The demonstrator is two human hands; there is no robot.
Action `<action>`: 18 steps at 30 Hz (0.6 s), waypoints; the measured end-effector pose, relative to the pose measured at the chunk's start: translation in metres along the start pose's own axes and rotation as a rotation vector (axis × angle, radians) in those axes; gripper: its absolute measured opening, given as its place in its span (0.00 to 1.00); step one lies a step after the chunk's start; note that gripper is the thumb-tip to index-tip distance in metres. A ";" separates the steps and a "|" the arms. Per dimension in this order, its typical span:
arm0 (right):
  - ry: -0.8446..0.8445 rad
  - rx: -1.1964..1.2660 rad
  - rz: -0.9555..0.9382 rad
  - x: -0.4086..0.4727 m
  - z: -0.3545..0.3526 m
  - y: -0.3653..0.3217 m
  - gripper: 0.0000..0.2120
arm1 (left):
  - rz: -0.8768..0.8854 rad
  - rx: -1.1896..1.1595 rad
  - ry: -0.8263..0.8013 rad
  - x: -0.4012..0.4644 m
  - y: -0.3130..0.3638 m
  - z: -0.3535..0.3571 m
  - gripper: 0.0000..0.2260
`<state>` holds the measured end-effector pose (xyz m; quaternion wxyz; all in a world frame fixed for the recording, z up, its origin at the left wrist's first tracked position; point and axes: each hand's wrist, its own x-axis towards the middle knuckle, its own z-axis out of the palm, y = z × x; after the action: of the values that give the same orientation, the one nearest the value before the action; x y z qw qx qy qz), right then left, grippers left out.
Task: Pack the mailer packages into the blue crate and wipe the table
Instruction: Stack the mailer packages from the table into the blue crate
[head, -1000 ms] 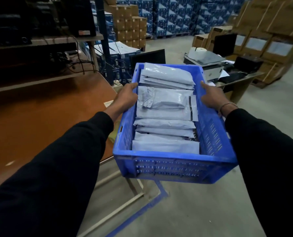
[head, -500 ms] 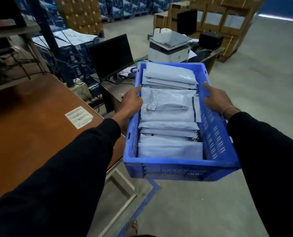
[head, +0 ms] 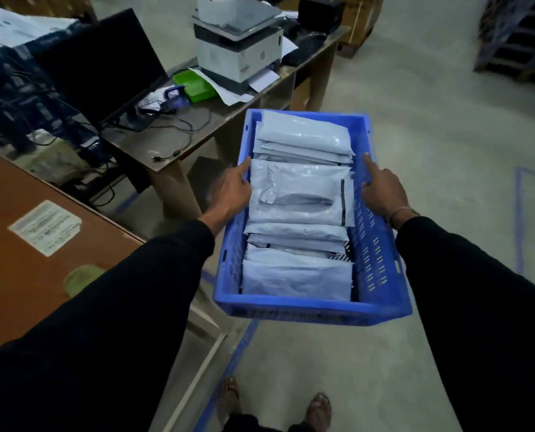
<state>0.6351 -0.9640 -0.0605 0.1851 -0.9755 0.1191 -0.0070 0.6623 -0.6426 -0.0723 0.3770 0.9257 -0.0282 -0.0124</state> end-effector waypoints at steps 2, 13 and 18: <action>-0.019 0.002 0.024 -0.002 0.016 0.023 0.34 | -0.012 -0.003 -0.033 -0.001 -0.003 0.026 0.28; -0.218 0.095 0.201 -0.051 0.122 0.112 0.38 | -0.124 -0.139 -0.174 -0.033 -0.054 0.150 0.32; -0.260 0.157 0.276 -0.085 0.183 0.145 0.38 | -0.134 -0.185 -0.285 -0.046 -0.100 0.197 0.34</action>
<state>0.5302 -1.0094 -0.2807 0.2736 -0.9251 0.2260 0.1352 0.6116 -0.7058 -0.2826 0.4512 0.8757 -0.0184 -0.1709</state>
